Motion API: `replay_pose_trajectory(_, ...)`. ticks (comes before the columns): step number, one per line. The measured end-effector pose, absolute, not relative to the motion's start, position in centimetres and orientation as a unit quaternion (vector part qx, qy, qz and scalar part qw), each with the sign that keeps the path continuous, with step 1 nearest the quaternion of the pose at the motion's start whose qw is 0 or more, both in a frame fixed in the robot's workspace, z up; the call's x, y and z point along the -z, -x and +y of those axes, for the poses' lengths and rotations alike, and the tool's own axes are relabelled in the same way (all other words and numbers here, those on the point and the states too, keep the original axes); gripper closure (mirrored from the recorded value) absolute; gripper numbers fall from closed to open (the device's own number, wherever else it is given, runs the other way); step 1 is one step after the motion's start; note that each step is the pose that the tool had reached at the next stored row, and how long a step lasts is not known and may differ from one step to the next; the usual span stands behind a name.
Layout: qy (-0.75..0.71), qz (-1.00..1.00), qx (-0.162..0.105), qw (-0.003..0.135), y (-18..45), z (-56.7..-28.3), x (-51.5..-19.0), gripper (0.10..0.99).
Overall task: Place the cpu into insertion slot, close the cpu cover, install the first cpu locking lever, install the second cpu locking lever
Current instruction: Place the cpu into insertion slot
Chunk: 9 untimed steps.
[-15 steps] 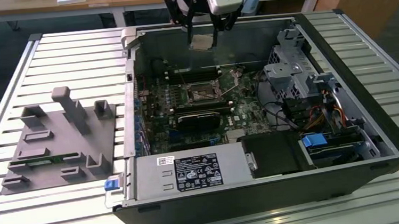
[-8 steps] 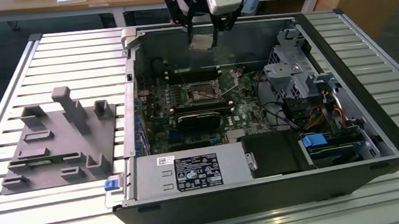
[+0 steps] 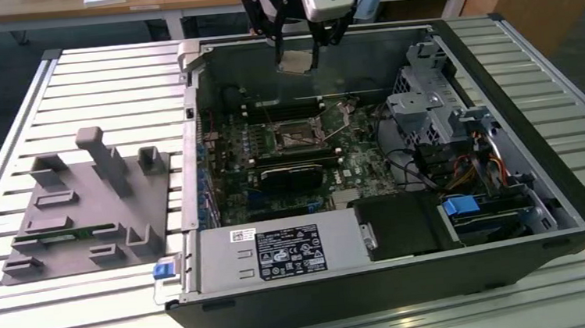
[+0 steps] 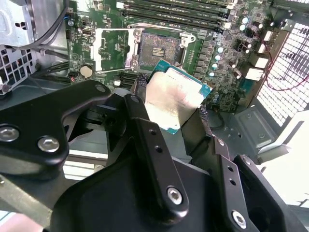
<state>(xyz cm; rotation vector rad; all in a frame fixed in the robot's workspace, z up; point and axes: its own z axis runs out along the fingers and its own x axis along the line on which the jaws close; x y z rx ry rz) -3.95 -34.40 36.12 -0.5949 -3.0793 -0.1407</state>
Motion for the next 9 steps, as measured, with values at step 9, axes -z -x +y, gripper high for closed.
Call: replay_pose_trajectory(9,0.199,-0.979,0.045,0.001,3.95,-34.40,-36.11,0.545)
